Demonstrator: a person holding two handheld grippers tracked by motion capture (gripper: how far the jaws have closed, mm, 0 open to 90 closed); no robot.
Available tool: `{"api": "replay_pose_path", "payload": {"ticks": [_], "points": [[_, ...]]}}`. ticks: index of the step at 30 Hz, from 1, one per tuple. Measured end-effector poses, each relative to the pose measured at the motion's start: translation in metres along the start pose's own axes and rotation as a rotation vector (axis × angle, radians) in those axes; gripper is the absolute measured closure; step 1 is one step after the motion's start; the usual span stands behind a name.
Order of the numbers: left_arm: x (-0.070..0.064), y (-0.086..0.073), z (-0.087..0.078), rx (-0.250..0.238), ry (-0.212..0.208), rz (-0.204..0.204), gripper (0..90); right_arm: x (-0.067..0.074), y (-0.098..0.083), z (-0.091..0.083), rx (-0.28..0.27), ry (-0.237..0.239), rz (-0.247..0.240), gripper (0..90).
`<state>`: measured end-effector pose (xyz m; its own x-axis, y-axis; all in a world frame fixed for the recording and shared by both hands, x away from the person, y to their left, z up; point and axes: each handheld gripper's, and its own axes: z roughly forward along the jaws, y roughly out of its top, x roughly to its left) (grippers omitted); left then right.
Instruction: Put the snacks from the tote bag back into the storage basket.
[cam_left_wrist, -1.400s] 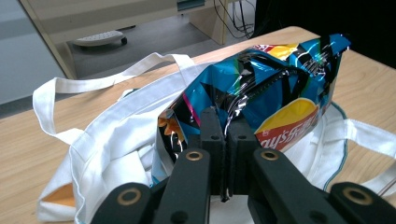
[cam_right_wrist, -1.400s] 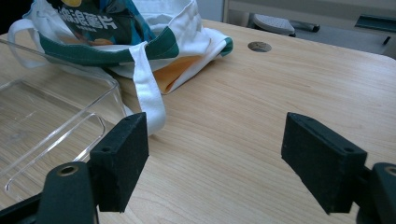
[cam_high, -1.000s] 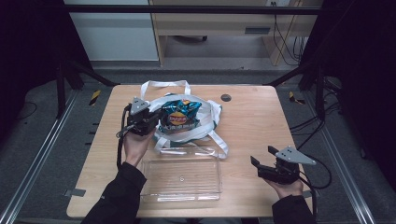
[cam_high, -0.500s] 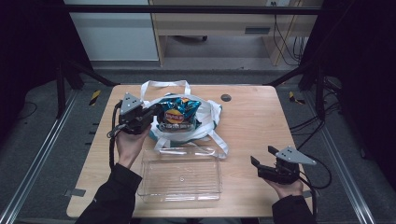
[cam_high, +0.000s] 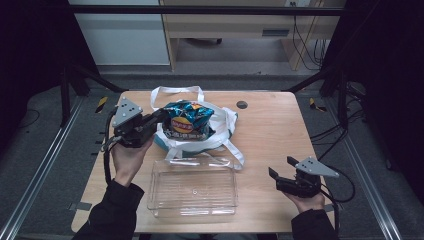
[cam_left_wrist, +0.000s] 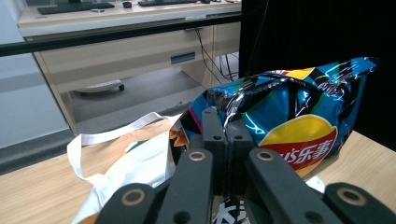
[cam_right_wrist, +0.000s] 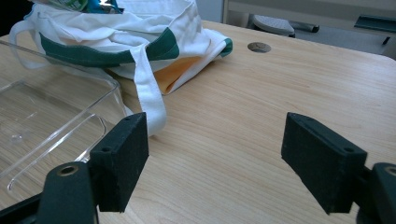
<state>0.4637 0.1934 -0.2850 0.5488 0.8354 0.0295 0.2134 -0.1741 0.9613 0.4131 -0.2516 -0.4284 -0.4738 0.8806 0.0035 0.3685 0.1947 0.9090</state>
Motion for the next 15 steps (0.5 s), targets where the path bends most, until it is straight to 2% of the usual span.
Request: {"api": "replay_pose_path", "payload": {"ticks": [5, 15], "points": [[-0.004, -0.001, -0.014, -0.002, -0.005, 0.009, 90.0, 0.000, 0.000, 0.000, -0.003, -0.001, 0.001, 23.2], [-0.012, -0.009, -0.033, -0.001, -0.038, -0.004, 90.0, 0.001, 0.000, -0.001, -0.004, 0.001, 0.003, 23.2]]}}
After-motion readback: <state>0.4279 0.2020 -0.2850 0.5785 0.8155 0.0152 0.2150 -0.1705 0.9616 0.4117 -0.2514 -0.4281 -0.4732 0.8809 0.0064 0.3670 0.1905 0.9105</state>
